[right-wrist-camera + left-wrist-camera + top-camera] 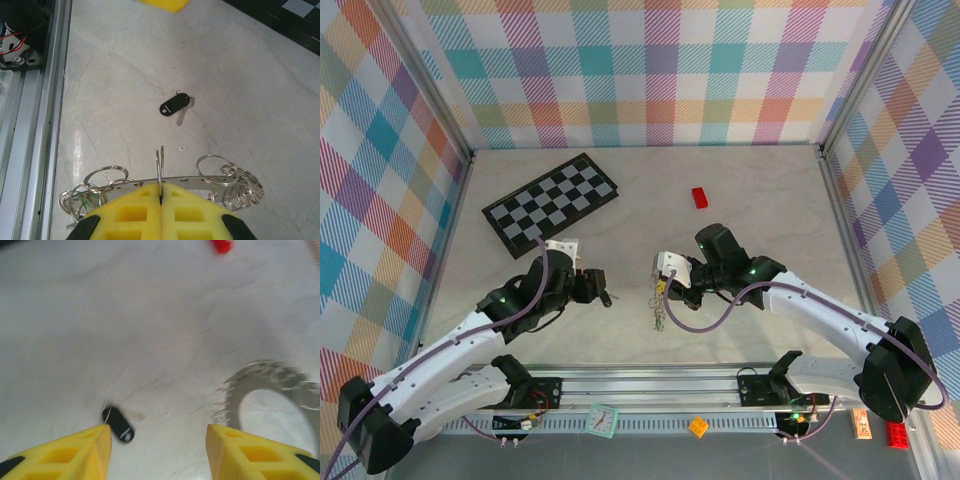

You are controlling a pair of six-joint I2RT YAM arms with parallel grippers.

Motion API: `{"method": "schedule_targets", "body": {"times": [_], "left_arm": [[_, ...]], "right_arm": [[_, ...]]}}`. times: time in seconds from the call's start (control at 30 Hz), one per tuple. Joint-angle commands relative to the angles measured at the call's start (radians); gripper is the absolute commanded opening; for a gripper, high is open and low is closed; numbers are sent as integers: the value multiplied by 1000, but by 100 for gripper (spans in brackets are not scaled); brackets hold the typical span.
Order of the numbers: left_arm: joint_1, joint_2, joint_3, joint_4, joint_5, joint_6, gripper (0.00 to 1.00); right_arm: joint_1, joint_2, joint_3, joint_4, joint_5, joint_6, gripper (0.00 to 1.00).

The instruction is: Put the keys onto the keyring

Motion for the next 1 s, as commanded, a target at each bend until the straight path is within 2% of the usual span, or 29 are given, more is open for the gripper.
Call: {"method": "schedule_targets", "body": {"times": [0.0,0.2,0.4,0.67,0.97], "left_arm": [[-5,61,36,-166,-6,-159,51],[-3,222,96,-195,-28,50,44],[4,419,167,-185,-17,200,39],[41,602,253,-183,9,305,32],[72,701,286,-195,29,348,24]], "right_arm": [[4,-2,26,23,-15,-17,0],[3,-4,22,19,-16,-14,0],[3,-2,28,12,-19,-13,0],[5,-7,32,2,-14,-12,0],[4,-4,33,1,-11,-16,0]]}}
